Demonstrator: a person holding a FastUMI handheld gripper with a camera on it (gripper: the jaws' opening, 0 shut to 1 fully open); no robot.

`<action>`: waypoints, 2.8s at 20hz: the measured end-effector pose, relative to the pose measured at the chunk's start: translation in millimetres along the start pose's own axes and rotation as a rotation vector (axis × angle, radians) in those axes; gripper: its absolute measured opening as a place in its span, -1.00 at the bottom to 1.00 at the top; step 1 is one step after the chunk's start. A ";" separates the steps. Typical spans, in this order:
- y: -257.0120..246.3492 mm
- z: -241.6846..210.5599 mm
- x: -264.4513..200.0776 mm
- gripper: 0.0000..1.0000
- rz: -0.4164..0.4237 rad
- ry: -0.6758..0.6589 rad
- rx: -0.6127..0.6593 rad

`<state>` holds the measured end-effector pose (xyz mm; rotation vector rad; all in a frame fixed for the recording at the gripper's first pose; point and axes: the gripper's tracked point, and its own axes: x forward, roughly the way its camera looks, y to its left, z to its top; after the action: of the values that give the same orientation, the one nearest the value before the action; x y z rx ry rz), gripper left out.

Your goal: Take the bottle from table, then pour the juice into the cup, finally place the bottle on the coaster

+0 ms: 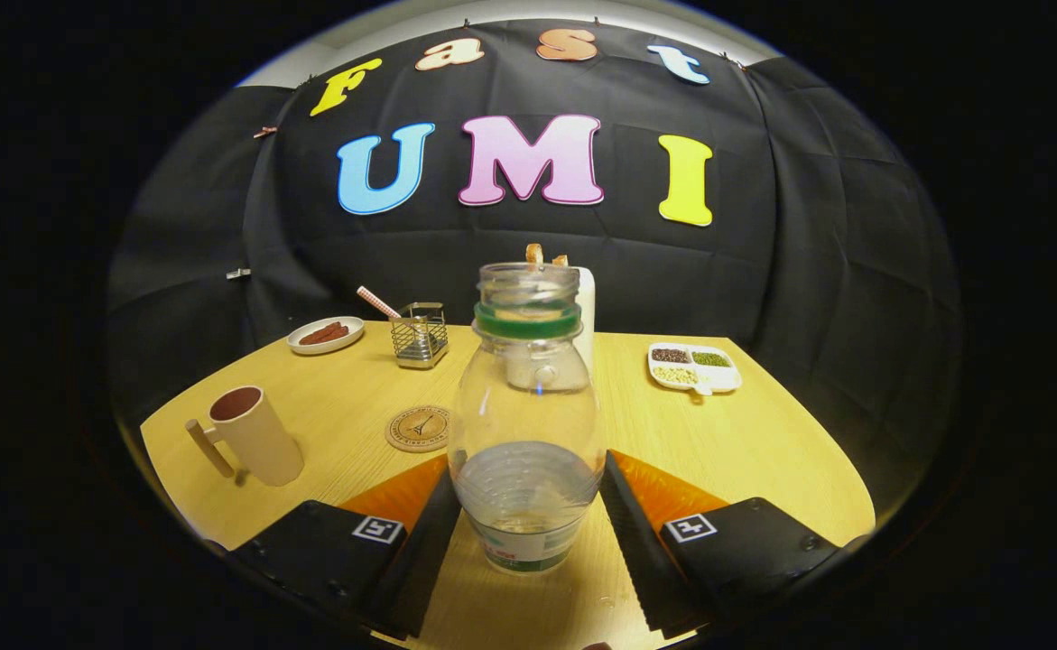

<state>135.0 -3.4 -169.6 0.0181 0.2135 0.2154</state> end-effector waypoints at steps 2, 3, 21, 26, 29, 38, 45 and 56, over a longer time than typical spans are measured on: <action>0.2 3.0 -1.0 0.76 -0.001 -0.008 -0.004; 0.5 4.6 0.5 0.69 0.006 -0.012 -0.004; 46.9 80.8 -9.7 0.47 0.085 -0.072 -0.267; 82.5 95.1 -9.4 0.47 0.105 -0.041 -0.362; 101.4 100.3 -6.3 0.47 0.109 -0.039 -0.426; 136.2 87.3 9.1 0.47 0.056 0.032 -0.635; 147.5 70.0 21.2 0.47 -0.004 0.069 -0.774; 151.4 56.0 32.3 0.46 -0.089 0.077 -1.097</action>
<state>145.9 151.7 -115.5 -1.0877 0.1499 0.2221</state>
